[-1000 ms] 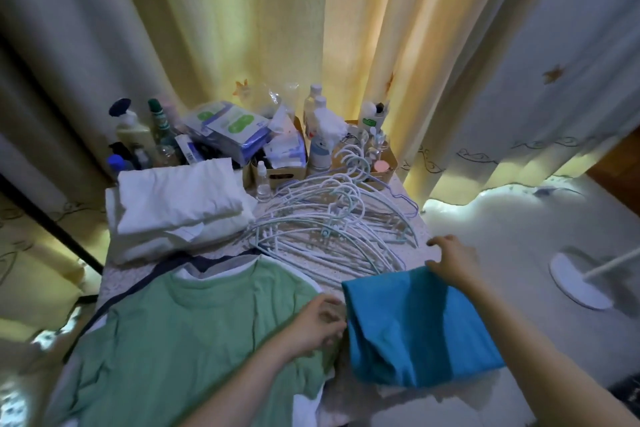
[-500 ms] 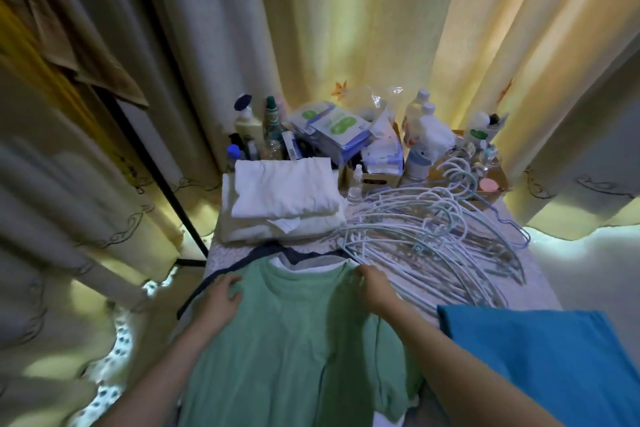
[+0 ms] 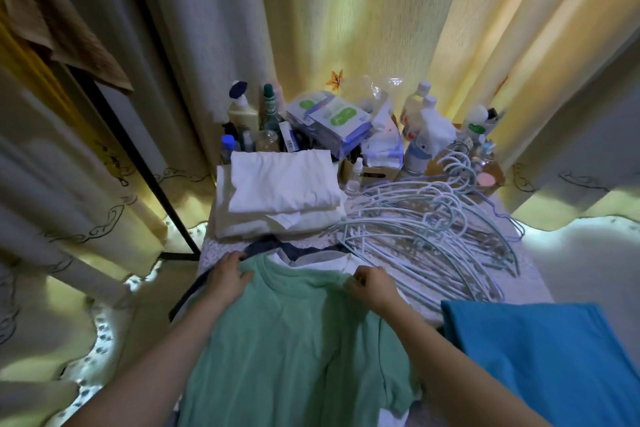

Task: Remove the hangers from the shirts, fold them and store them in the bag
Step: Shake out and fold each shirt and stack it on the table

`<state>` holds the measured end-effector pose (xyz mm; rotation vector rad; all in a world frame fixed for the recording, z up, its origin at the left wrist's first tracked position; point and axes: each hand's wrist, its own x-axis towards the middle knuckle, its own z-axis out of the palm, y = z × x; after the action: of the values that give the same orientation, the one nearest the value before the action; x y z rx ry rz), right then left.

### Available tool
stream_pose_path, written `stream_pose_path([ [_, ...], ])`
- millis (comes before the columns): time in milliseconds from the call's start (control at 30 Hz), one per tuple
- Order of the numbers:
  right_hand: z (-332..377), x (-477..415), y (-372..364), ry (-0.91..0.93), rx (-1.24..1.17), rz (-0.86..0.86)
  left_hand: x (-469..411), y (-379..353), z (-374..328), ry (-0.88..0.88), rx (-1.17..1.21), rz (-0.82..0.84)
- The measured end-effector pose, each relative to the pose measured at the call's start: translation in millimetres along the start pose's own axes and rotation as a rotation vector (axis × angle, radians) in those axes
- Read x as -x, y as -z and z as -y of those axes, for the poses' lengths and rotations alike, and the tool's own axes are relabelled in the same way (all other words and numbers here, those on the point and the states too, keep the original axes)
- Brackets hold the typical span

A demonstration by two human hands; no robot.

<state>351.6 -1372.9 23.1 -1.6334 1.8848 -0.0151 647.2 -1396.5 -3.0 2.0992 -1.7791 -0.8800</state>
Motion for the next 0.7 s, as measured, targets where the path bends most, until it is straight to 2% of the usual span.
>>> stream_pose_path([
  [100,1.6,18.3,-1.3,0.036,-0.109,-0.005,5.7,9.9,-1.5,-0.027,0.063,-0.060],
  [233,4.0,44.8,-3.3,-0.063,-0.188,-0.011,29.5,23.5,-5.8,-0.078,0.143,-0.051],
  [333,26.1,72.5,-7.0,-0.092,-0.502,-0.075,54.8,26.7,-21.0,-0.108,0.145,-0.079],
  [433,64.2,97.2,-13.2,-0.083,-0.844,0.000,87.4,20.8,-51.2,-0.072,0.287,-0.122],
  [500,87.0,106.2,-17.9,-0.053,-0.967,0.056,110.9,14.7,-71.7,-0.052,0.420,-0.110],
  [567,101.1,111.7,-21.3,-0.020,-1.062,0.027,131.1,8.3,-84.4,-0.051,0.512,-0.108],
  [700,105.1,125.0,-26.2,-0.029,-1.107,0.034,156.6,5.2,-85.9,-0.059,0.616,-0.152],
])
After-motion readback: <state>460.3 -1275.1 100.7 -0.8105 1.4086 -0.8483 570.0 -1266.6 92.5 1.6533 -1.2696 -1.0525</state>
